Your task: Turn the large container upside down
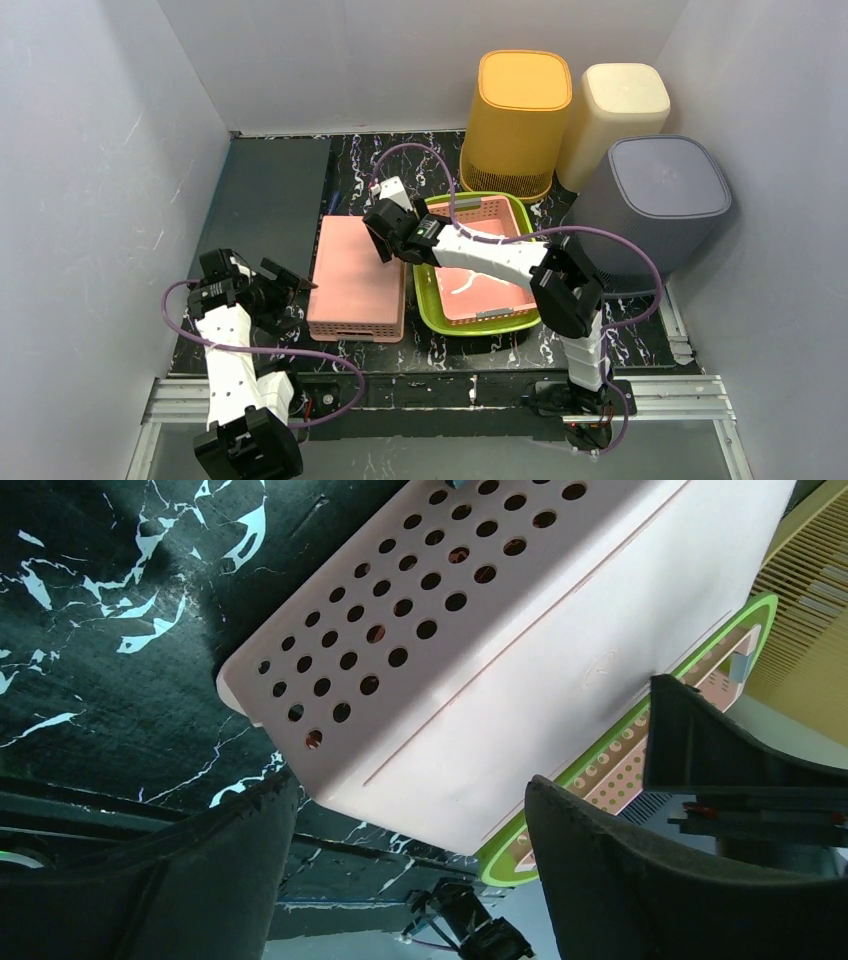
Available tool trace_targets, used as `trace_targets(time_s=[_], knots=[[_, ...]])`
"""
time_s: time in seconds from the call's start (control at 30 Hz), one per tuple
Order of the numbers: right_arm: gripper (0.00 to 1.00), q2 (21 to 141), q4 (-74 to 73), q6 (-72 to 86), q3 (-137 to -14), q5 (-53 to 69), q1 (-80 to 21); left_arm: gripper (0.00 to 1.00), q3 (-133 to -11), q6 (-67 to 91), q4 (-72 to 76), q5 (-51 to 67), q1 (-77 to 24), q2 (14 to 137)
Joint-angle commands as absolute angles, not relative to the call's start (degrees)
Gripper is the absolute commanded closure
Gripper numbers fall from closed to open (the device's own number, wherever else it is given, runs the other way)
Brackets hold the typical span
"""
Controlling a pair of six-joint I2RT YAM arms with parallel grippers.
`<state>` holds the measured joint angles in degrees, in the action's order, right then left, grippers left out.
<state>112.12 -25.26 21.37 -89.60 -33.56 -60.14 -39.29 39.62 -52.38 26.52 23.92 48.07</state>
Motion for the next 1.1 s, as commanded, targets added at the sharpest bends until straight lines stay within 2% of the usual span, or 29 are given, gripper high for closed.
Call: trace_targets(time_s=[0.0, 0.13, 0.5, 0.7, 0.9, 1.07], knots=[[0.09, 115.20, -34.50, 22.67, -93.80, -40.89, -60.25, 0.19, -37.03, 40.52, -50.33, 29.41, 24.32, 47.99], [0.09, 112.32, -32.99, 24.52, -89.02, -42.99, -59.63, 0.20, -35.61, 39.68, -47.75, 30.19, 24.35, 49.88], [0.12, 103.61, -26.59, 28.80, -76.73, -38.54, -57.58, 0.24, -36.54, 40.62, -41.11, 33.45, 23.76, 55.49], [0.13, 103.64, -27.39, 31.69, -77.47, -33.55, -55.38, 0.25, -37.85, 41.77, -40.37, 34.13, 20.66, 53.76], [0.11, 101.28, -24.59, 28.69, -79.54, -23.49, -55.42, 0.26, -37.36, 42.75, -44.98, 34.24, 18.64, 46.92], [0.10, 94.67, -17.84, 18.73, -79.04, -10.01, -55.43, 0.26, -37.84, 42.91, -49.70, 31.64, 18.46, 42.16]])
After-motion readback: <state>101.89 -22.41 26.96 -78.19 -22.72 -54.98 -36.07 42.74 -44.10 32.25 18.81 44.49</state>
